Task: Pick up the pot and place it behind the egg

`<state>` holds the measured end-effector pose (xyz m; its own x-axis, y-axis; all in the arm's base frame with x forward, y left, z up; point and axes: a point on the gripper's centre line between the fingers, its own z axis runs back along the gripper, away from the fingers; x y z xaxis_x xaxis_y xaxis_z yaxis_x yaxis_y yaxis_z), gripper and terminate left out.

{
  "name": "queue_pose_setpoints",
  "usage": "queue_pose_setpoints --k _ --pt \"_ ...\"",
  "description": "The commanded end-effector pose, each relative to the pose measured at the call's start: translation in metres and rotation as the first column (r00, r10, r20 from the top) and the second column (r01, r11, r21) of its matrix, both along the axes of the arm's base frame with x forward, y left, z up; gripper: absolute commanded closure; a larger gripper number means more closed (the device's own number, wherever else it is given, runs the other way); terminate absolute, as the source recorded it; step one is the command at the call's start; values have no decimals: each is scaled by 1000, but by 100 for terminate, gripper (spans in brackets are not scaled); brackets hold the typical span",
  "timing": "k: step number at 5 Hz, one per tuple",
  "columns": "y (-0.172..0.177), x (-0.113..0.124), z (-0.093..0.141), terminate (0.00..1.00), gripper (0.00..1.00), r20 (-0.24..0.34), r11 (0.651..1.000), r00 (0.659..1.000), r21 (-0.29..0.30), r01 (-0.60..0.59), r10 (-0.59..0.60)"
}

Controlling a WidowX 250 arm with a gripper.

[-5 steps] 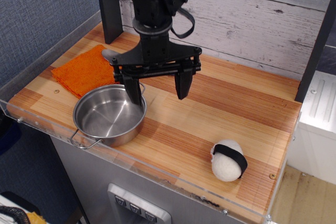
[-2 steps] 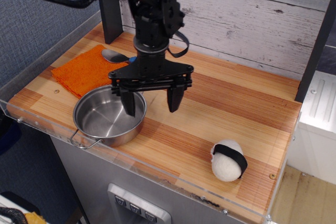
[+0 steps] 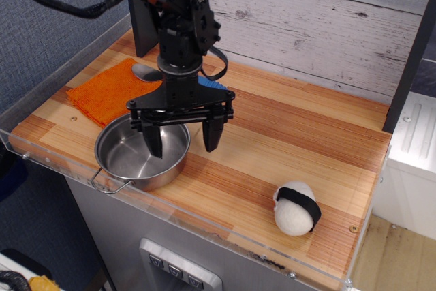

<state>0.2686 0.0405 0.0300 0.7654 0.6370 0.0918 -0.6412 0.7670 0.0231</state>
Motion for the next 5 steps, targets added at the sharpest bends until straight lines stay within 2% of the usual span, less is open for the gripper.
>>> queue_pose_setpoints --k 1,2,5 --pt "8 7 -10 0 0 6 1000 1000 -8 -14 14" --pt "5 10 -8 0 100 39 1000 999 16 -5 5" --pt "-11 10 -3 0 100 78 1000 997 1 -1 1"
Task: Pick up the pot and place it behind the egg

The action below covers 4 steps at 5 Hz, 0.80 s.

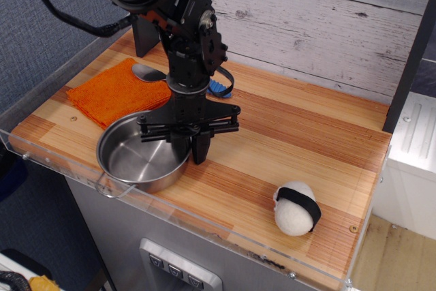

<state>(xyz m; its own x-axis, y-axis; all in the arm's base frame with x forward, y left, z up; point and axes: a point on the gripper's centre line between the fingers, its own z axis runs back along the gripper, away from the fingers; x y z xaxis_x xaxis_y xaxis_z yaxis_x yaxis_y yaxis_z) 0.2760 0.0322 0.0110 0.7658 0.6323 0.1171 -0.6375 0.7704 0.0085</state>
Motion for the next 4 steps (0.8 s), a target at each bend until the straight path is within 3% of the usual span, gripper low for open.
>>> queue_pose_setpoints --k 1,3,4 --pt "1 1 22 0 100 39 999 998 -25 -47 48" --pt "-1 9 54 0 100 74 982 982 -90 -166 173" --pt "-11 18 77 0 100 141 974 968 -117 -194 209"
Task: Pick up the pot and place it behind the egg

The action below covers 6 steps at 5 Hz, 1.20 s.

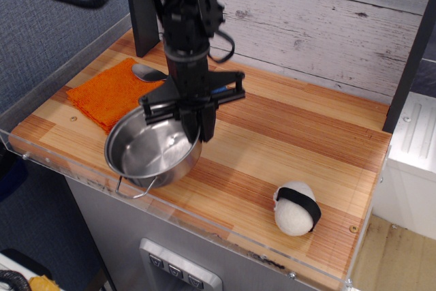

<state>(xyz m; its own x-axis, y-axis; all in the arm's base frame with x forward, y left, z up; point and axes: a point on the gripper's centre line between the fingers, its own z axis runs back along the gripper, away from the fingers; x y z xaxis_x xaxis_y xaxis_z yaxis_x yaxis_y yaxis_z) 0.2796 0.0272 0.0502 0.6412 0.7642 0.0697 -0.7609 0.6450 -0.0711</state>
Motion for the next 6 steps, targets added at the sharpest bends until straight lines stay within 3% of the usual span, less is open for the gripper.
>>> queue_pose_setpoints --k 1,4,6 --pt "-27 30 47 0 100 151 1000 988 -19 0 3" --pt "-100 98 48 0 100 220 988 971 -104 118 -93" --pt "-120 108 24 0 100 170 984 974 -73 164 -149"
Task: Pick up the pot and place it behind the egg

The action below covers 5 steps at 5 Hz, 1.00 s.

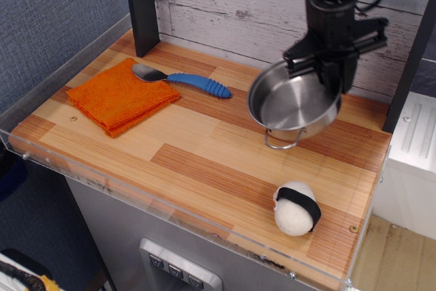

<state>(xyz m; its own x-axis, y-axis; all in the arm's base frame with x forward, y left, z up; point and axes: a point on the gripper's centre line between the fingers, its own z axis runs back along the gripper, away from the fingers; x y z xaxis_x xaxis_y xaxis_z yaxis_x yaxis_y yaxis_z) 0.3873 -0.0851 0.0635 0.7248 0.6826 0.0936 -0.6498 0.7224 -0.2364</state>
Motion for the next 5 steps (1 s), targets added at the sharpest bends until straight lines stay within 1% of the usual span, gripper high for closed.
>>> queue_pose_setpoints --k 1,2,3,4,5 --pt "-15 -2 -4 0 100 -13 998 999 30 50 -49" --pt "-20 -2 -10 0 100 -42 996 997 56 67 -64" --pt "-22 -2 -13 0 100 -42 997 997 53 61 -59" --pt "-19 -4 -12 0 0 -60 997 998 74 -9 13" --pt "-18 -5 -11 0 0 -54 995 997 84 -44 48"
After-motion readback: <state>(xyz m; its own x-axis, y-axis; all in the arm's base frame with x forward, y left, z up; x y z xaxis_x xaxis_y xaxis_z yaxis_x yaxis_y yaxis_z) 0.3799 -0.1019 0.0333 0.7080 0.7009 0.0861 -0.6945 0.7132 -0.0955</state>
